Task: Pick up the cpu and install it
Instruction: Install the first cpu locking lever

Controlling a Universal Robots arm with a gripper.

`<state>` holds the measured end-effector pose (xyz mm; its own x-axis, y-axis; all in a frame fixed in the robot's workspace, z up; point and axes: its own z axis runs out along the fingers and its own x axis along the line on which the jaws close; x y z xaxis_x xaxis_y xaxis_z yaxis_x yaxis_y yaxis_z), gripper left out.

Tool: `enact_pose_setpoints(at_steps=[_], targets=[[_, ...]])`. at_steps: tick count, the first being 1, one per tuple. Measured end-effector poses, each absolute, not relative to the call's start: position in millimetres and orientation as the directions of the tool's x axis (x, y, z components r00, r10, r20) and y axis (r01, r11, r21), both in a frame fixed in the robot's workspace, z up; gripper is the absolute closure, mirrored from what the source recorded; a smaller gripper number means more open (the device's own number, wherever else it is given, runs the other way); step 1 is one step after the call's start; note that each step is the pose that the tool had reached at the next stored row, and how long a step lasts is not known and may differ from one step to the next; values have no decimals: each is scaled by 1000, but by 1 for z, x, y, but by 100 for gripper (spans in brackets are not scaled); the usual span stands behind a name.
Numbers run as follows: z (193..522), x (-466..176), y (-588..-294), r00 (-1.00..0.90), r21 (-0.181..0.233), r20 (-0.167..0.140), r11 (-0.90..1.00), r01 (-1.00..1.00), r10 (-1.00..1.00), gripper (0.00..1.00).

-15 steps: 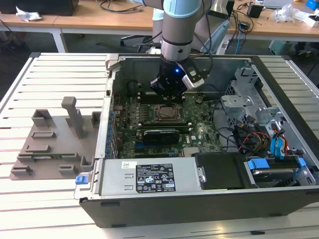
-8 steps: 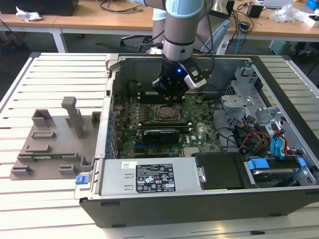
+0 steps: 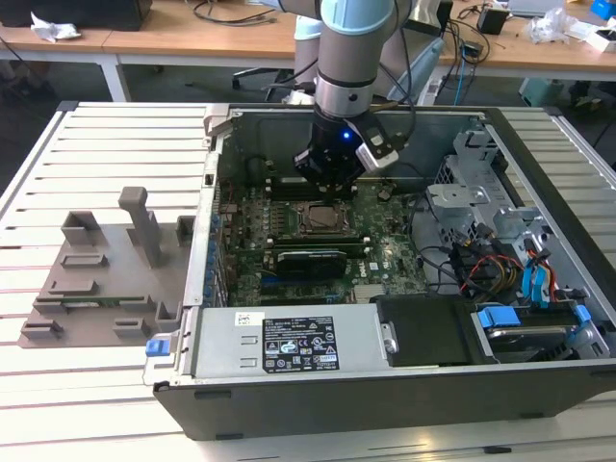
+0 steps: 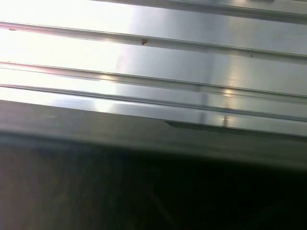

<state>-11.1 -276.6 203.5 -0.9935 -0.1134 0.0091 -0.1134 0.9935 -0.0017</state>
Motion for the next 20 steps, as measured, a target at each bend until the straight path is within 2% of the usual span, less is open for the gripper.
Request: enact_pose_setpoints(at_steps=[20], targets=[[205,-7,-272,-994,-2,7,994,-114,-114,89]])
